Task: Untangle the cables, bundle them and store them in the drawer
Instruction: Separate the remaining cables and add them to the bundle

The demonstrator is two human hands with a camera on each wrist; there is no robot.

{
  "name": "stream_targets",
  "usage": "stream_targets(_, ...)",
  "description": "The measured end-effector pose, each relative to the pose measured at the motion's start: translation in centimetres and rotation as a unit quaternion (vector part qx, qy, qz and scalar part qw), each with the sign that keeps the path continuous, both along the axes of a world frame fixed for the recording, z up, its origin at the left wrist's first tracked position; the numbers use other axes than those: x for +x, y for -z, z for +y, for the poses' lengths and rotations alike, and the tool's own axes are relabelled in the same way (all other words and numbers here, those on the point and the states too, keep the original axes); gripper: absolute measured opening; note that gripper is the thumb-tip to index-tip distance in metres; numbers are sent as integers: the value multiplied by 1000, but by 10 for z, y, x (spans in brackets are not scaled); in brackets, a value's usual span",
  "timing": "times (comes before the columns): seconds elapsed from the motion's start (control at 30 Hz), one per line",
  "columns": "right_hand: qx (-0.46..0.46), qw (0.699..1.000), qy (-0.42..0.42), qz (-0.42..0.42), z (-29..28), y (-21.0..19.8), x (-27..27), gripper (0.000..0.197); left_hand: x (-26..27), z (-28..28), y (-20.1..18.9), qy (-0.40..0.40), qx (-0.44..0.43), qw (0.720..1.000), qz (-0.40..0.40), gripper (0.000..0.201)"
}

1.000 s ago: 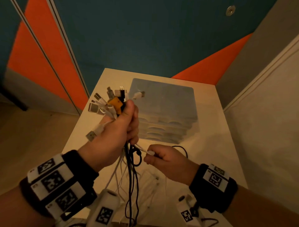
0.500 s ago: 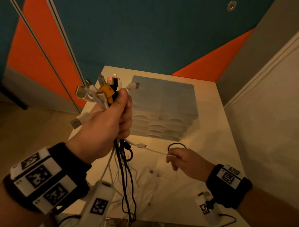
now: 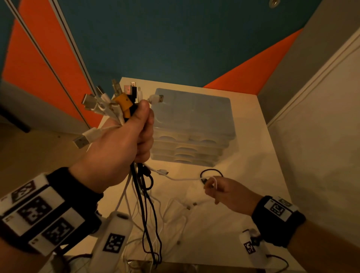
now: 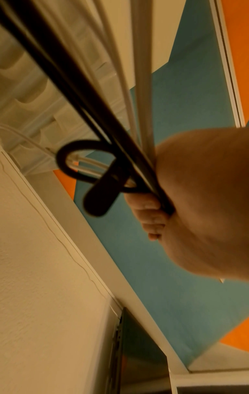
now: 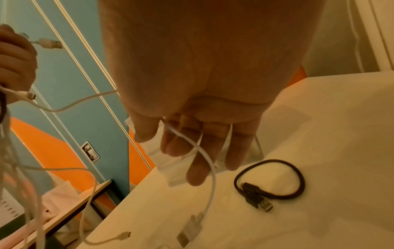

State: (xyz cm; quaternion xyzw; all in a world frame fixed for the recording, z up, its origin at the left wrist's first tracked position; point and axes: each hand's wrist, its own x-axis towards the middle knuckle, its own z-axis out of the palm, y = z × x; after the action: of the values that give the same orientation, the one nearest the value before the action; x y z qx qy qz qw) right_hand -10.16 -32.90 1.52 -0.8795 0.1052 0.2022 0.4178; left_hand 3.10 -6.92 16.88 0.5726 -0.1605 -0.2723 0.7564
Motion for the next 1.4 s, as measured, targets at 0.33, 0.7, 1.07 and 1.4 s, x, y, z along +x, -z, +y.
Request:
stream_targets(0.33, -117, 991, -45, 56, -15, 11, -4, 7, -3, -1, -5, 1, 6, 1000, -5, 33)
stream_targets(0.7, -127, 957, -173, 197, -5, 19, -2, 35, -4, 6, -14, 28, -8, 999, -16, 34)
stream_targets(1.07, -221, 953, -195, 74, 61, 69, 32, 31, -8, 8, -9, 54, -1, 999, -2, 32)
stream_targets(1.4, -10, 993, 2, -120, 20, 1, 29, 14, -6, -1, 5, 49, 18, 998, -20, 32)
